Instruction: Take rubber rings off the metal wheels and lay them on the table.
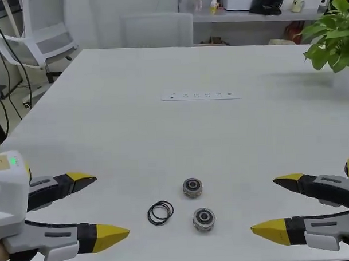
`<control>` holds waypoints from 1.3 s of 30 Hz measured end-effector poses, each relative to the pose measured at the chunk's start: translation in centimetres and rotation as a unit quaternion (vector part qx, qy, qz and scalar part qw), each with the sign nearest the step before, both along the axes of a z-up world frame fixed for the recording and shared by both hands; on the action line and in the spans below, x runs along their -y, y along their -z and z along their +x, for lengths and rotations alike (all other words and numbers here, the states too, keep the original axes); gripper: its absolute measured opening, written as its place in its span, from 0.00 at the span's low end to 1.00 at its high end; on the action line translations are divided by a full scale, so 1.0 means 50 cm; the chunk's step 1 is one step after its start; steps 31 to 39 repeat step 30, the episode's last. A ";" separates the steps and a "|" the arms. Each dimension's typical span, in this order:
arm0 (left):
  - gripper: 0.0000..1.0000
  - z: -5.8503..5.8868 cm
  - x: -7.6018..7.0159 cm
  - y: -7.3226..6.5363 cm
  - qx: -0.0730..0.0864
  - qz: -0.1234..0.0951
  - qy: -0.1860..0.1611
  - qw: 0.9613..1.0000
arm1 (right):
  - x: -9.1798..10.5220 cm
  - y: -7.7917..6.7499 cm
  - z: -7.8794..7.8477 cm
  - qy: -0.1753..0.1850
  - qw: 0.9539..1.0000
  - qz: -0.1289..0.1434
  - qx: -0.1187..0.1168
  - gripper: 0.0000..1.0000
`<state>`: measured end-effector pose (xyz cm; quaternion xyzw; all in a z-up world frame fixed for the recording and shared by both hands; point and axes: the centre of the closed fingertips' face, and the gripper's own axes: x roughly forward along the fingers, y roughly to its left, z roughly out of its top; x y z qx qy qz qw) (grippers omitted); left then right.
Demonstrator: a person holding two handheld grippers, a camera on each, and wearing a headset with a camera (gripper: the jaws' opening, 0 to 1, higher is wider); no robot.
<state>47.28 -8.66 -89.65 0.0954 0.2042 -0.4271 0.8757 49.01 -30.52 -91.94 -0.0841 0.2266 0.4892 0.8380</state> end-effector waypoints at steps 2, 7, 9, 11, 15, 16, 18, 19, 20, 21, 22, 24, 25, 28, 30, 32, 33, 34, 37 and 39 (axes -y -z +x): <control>0.74 -0.001 0.000 0.000 0.000 0.000 0.000 1.000 | 0.001 0.002 -0.001 -0.001 1.000 -0.001 0.000 0.72; 0.74 -0.001 -0.002 0.000 -0.001 -0.001 -0.002 1.000 | 0.004 0.007 -0.003 -0.002 1.000 -0.003 -0.003 0.72; 0.74 0.000 -0.003 0.001 -0.003 -0.001 -0.003 1.000 | 0.005 0.008 -0.003 -0.002 1.000 -0.003 -0.004 0.72; 0.74 0.000 -0.003 0.002 -0.004 -0.001 -0.003 1.000 | 0.004 0.008 -0.003 -0.002 1.000 -0.003 -0.005 0.72; 0.74 0.003 -0.002 0.000 -0.004 -0.003 -0.003 1.000 | 0.007 0.007 0.001 0.000 1.000 -0.001 -0.005 0.72; 0.74 0.003 -0.002 0.000 -0.004 -0.004 -0.003 1.000 | 0.007 0.007 0.002 0.000 1.000 -0.001 -0.006 0.72; 0.74 0.005 -0.003 0.000 -0.004 -0.004 -0.004 1.000 | 0.007 0.009 0.002 -0.001 1.000 -0.003 -0.007 0.72; 0.74 0.005 -0.003 0.001 -0.006 -0.004 -0.004 1.000 | 0.007 0.009 0.003 -0.001 1.000 -0.004 -0.006 0.72; 0.74 0.006 -0.003 0.001 -0.006 -0.004 -0.004 1.000 | 0.007 0.010 0.002 -0.002 1.000 -0.006 -0.006 0.72; 0.74 0.006 -0.003 0.002 -0.006 -0.003 -0.003 1.000 | 0.007 0.010 0.002 -0.003 1.000 -0.007 -0.006 0.72; 0.74 0.006 -0.004 0.003 -0.006 -0.003 -0.003 1.000 | 0.007 0.012 0.003 -0.003 1.000 -0.008 -0.005 0.72; 0.74 0.007 -0.004 0.003 -0.008 -0.004 -0.003 1.000 | 0.007 0.013 0.004 -0.002 1.000 -0.008 -0.006 0.72; 0.74 0.008 -0.004 0.003 -0.008 -0.004 -0.003 1.000 | 0.008 0.013 0.005 -0.001 1.000 -0.006 -0.006 0.72; 0.74 0.011 -0.004 0.003 -0.008 -0.005 -0.003 1.000 | 0.008 0.012 0.008 0.002 1.000 -0.004 -0.008 0.72; 0.74 0.013 -0.004 0.002 -0.008 -0.004 -0.002 1.000 | 0.008 0.013 0.009 0.002 1.000 -0.004 -0.008 0.71; 0.74 0.013 -0.004 0.002 -0.008 -0.004 -0.002 1.000 | 0.008 0.013 0.009 0.002 1.000 -0.004 -0.008 0.71; 0.74 0.013 -0.004 0.002 -0.008 -0.004 -0.002 1.000 | 0.008 0.013 0.009 0.002 1.000 -0.004 -0.008 0.71; 0.74 0.013 -0.004 0.002 -0.008 -0.004 -0.002 1.000 | 0.008 0.013 0.009 0.002 1.000 -0.004 -0.008 0.71; 0.74 0.013 -0.004 0.002 -0.008 -0.004 -0.002 1.000 | 0.008 0.013 0.009 0.002 1.000 -0.004 -0.008 0.71; 0.74 0.013 -0.004 0.002 -0.008 -0.004 -0.002 1.000 | 0.008 0.013 0.009 0.002 1.000 -0.004 -0.008 0.71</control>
